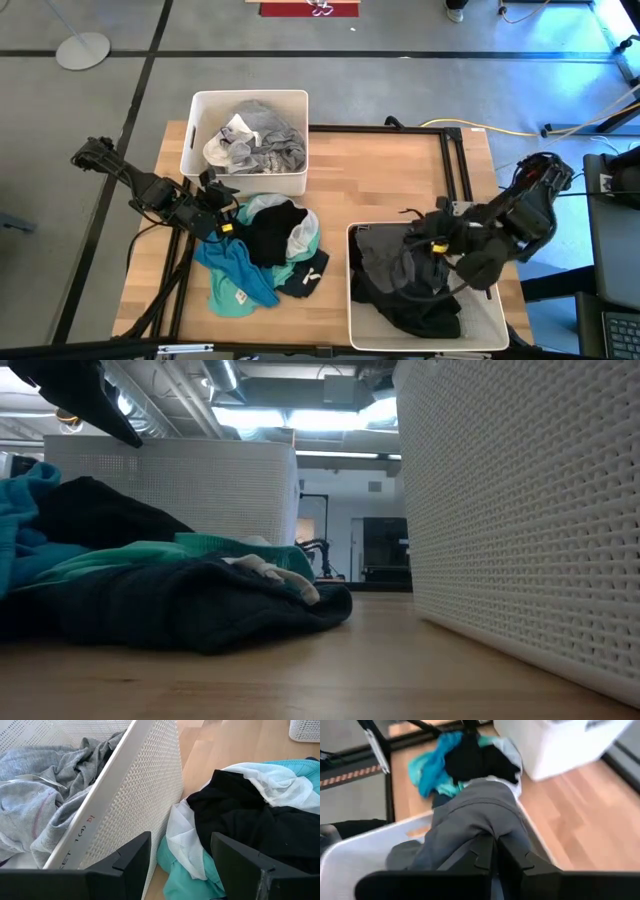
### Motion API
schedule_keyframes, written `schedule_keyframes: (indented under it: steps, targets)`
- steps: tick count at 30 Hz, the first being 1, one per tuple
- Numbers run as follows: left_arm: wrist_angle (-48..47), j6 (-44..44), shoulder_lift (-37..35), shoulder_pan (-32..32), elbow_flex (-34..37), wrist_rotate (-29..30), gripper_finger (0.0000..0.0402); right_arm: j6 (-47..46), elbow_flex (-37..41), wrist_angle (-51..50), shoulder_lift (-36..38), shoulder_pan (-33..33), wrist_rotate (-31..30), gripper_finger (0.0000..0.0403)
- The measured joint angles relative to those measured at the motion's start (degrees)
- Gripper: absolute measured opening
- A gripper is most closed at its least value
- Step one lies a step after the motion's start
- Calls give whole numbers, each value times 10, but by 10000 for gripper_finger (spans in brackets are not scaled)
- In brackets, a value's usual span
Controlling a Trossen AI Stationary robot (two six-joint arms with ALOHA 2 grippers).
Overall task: Sort clothes
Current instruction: Put the gray underwear into the bottom right laundry bin
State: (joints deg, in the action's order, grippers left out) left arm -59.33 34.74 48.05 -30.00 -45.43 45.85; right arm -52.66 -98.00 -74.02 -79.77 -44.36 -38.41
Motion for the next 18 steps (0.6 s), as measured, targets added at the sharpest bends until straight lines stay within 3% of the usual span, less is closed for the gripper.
schedule_keyframes:
  steps: [13,18]
  targets:
    - [0,0,0,0,0,6,196,-253,234,10,0,1,89,20]
    - [0,0,0,0,0,6,196,-327,291,5,0,1,139,44]
